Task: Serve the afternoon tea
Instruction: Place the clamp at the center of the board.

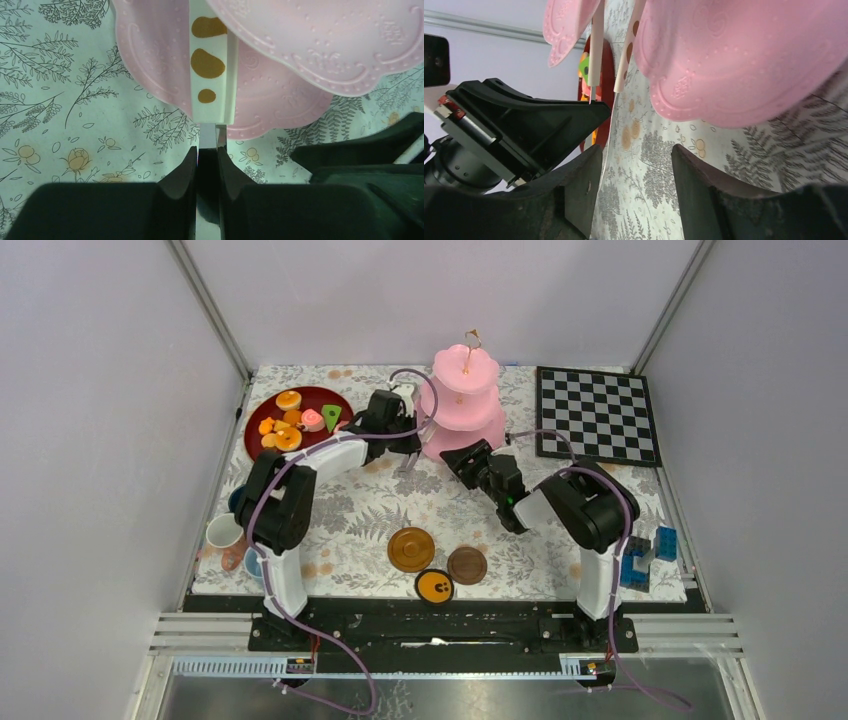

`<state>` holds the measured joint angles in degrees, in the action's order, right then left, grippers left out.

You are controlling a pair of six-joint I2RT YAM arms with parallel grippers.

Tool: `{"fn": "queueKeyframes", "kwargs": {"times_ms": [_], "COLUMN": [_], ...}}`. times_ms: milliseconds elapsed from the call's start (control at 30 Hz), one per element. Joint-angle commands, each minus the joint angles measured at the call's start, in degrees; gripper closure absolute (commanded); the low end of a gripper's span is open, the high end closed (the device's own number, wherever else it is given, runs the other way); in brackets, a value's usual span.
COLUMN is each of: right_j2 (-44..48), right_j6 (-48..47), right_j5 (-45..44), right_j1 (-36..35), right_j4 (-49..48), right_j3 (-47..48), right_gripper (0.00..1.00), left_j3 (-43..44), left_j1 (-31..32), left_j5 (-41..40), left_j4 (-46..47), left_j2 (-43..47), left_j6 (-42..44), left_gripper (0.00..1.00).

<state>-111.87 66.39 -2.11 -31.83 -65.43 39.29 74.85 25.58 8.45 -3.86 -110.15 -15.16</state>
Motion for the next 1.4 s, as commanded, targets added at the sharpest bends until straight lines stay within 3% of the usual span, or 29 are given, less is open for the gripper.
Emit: {"fn": "queueKeyframes", "kwargs": {"times_ms": [0, 233, 467, 767, 1033, 1367], "right_j2": [-2.4, -8.0, -12.6, -14.7, -16.5, -17.7], "right_j6": [1.3, 4.1, 3.9, 4.9, 3.8, 5.6], "right_j5": [4.8, 6.4, 7.9, 7.1, 7.1, 6.2], "right_j1": [0.4, 0.7, 0.9, 0.9, 0.9, 0.9], "right_j4": [-6.5, -3.1, -0.8, 1.4, 5.4, 8.3], "right_j3": [3.9, 9.9, 15.6, 17.6, 22.3, 23.5], "right_gripper": [0.38, 0.4, 0.35, 0.45, 0.59, 0.89], "left_j3": [-0.4, -2.6, -2.1, -1.6, -1.7, -1.6], "left_j1": [-0.2, -0.1, 0.0, 0.6, 0.9, 0.8], "left_j5": [1.9, 0.9, 1.2, 1.8, 1.5, -1.3], "left_j4": [1.3, 2.3, 2.3, 2.5, 3.0, 5.5], "left_j2": [5.0, 6.2, 4.9, 3.8, 3.1, 1.2], "left_j6": [-1.4, -2.2, -2.4, -2.7, -3.1, -5.8], "left_gripper": [1.0, 1.0, 1.0, 1.0, 1.0, 1.0]}}
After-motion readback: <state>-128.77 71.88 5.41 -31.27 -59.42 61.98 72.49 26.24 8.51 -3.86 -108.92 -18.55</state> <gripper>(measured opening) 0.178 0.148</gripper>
